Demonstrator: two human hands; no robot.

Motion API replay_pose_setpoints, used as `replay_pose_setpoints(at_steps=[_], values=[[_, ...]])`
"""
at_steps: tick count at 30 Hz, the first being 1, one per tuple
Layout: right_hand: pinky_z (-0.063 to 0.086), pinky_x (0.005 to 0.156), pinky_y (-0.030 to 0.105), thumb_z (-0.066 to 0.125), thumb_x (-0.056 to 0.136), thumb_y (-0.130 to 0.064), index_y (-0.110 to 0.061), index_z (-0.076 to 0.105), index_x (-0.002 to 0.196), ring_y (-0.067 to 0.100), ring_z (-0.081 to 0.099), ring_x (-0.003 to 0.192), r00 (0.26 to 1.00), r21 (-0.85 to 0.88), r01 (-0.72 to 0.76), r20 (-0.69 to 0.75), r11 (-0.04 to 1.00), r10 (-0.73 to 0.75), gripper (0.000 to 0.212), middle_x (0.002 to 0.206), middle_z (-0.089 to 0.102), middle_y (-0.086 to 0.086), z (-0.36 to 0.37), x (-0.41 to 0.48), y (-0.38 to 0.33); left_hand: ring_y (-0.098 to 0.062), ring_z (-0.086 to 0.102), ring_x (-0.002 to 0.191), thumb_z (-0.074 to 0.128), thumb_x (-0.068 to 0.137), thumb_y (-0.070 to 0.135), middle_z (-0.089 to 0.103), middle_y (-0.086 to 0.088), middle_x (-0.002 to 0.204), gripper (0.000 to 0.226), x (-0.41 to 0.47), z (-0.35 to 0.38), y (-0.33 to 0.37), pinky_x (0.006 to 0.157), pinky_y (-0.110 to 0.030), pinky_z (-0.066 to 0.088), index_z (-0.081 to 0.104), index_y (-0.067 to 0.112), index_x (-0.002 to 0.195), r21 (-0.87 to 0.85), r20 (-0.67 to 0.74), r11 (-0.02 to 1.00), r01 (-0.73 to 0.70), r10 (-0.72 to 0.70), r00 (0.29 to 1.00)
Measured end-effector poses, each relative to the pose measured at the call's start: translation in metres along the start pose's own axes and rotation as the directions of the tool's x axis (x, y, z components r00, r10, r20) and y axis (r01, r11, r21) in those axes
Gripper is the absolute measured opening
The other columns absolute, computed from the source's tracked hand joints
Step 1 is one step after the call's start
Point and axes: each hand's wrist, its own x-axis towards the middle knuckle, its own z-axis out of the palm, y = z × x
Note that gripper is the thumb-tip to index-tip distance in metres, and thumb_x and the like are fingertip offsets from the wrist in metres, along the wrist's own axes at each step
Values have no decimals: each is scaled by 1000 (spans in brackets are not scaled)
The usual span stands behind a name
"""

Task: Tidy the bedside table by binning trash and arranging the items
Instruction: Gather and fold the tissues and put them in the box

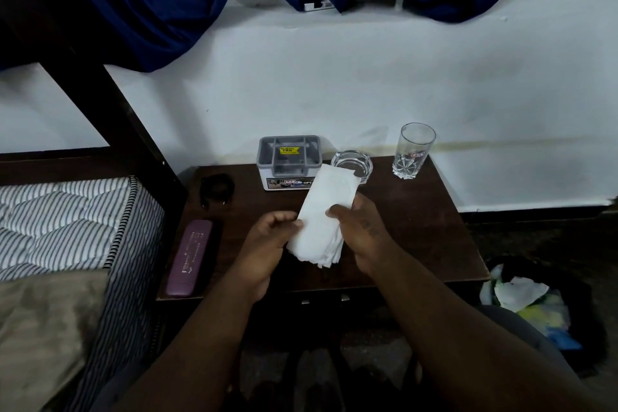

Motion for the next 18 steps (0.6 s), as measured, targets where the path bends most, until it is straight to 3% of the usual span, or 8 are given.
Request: replay_pose_setpoints(at_steps=[2, 6, 8, 10, 12, 14, 16, 18], values=[[55, 90, 43, 57, 85, 12, 0, 67, 114, 28, 67, 94, 999, 36, 10, 52, 999, -12, 32, 101, 73, 15, 1, -2, -2, -16, 77, 88, 74, 88, 2, 80, -10, 104, 23, -2, 2, 0, 70, -26, 61, 70, 7, 110, -13, 83, 1000, 12, -11, 996], [55, 94, 53, 62, 85, 8, -2, 66, 116, 34, 70, 101, 993, 42, 26, 116, 999, -31, 32, 109, 74, 20, 1, -3, -3, -19, 77, 81, 76, 83, -5, 80, -11, 98, 25, -4, 4, -1, 62, -30, 61, 70, 6, 105, 20, 91, 1000, 10, -12, 996], [58, 90, 50, 71, 85, -1, -4, 64, 117, 34, 72, 104, 997, -22, 53, 60, 998, -51, 33, 110, 74, 18, 2, -4, -3, -18, 77, 79, 78, 83, -3, 80, -8, 95, 23, -4, 6, -1, 62, -30, 61, 70, 8, 102, 65, 41, 997, -46, 43, 998], [58, 85, 39, 82, 80, -16, -9, 61, 119, 25, 71, 97, 992, -175, 90, -77, 980, -105, 44, 106, 72, 9, 4, -3, -1, -7, 74, 75, 80, 82, 1, 80, 4, 88, 21, -4, 8, -1, 61, -24, 59, 70, 15, 94, 217, -48, 962, -169, 183, 982], [55, 82, 36, 84, 76, -36, -18, 59, 111, 16, 66, 86, 940, -381, 121, -254, 917, -229, 48, 97, 69, 1, 6, -7, 1, 2, 67, 71, 79, 80, 2, 75, 15, 82, 27, -6, 11, 0, 60, -19, 54, 68, 25, 88, 406, -103, 868, -286, 355, 929], [56, 81, 41, 73, 80, -55, -23, 59, 91, 12, 64, 76, 900, -422, 181, -294, 889, -322, 37, 83, 67, -4, 11, -14, 3, -5, 65, 78, 74, 77, 3, 71, 11, 86, 28, -9, 13, 2, 67, -25, 52, 68, 27, 91, 575, -118, 739, -351, 499, 858], [58, 78, 49, 52, 81, -78, -21, 60, 76, 19, 66, 67, 942, -272, 179, -229, 946, -244, 58, 68, 66, -1, 20, -24, 1, -17, 65, 89, 73, 74, 1, 69, 4, 96, 32, -12, 13, 2, 77, -33, 51, 69, 20, 100, 727, -44, 540, -424, 653, 756], [60, 69, 50, 39, 69, -97, -24, 64, 69, 19, 65, 56, 980, -144, 94, -160, 985, -117, 78, 57, 65, 1, 26, -31, 0, -26, 62, 92, 74, 74, 2, 66, -3, 99, 33, -14, 13, 1, 80, -41, 50, 68, 15, 103, 827, 121, 295, -478, 737, 665]])
